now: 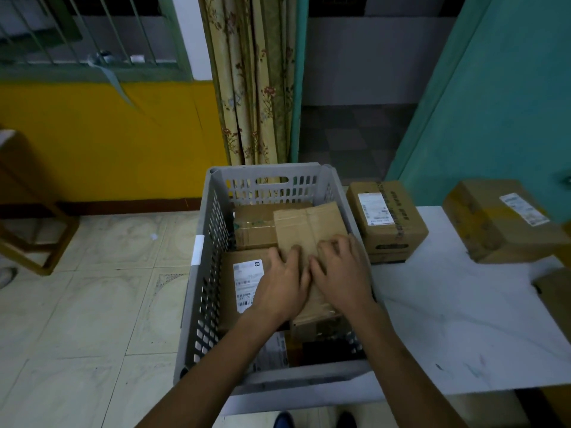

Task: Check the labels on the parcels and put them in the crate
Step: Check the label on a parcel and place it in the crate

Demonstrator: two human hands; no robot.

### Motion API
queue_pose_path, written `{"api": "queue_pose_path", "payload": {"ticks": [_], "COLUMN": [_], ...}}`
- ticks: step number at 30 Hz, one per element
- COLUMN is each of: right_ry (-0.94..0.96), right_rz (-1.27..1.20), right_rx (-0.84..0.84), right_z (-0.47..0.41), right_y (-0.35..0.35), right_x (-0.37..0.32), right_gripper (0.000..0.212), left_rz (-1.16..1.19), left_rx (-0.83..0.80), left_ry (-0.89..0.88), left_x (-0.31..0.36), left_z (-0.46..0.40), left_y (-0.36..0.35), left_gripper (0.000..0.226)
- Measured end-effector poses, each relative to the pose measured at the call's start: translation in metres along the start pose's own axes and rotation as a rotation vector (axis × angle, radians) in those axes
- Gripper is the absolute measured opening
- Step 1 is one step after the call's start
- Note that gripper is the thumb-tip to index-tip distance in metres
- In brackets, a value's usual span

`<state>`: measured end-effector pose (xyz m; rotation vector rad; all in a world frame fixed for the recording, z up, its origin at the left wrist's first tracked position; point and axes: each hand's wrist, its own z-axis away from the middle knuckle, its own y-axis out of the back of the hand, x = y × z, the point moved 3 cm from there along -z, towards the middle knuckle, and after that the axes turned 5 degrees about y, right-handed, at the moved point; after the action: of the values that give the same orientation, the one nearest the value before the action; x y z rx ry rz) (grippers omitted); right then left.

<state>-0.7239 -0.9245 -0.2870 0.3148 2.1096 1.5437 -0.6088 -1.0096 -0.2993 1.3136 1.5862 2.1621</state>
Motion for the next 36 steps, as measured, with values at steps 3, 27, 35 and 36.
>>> {"api": "queue_pose_path", "payload": {"ticks": [3, 27, 35, 36], "right_ry": [0.001, -0.376, -0.382, -0.374], "right_rz": [-0.093, -0.453, -0.425, -0.411], "right_rx": [0.074, -0.099, -0.104, -0.106], "right_z": [0.004, 0.029, 0.028, 0.029], "right_y": [0.007, 0.008, 0.007, 0.008], "right_x": [-0.002, 0.044, 0.044, 0.043], "right_gripper": [0.038, 0.064, 0.067, 0.069], "left_rz": [-0.043, -0.199, -0.318, -0.326], "left_rx": [-0.052, -0.407, -0.372, -0.341], "left_ry": [0.039, -0.111, -0.160, -0.167], "left_x": [-0.003, 0.017, 0.014, 0.016], "left_z": [-0.002, -0.022, -0.015, -0.014], "left_y": [0.003, -0.003, -0.008, -0.006], "left_gripper": [0.052, 0.108, 0.106, 0.106]}}
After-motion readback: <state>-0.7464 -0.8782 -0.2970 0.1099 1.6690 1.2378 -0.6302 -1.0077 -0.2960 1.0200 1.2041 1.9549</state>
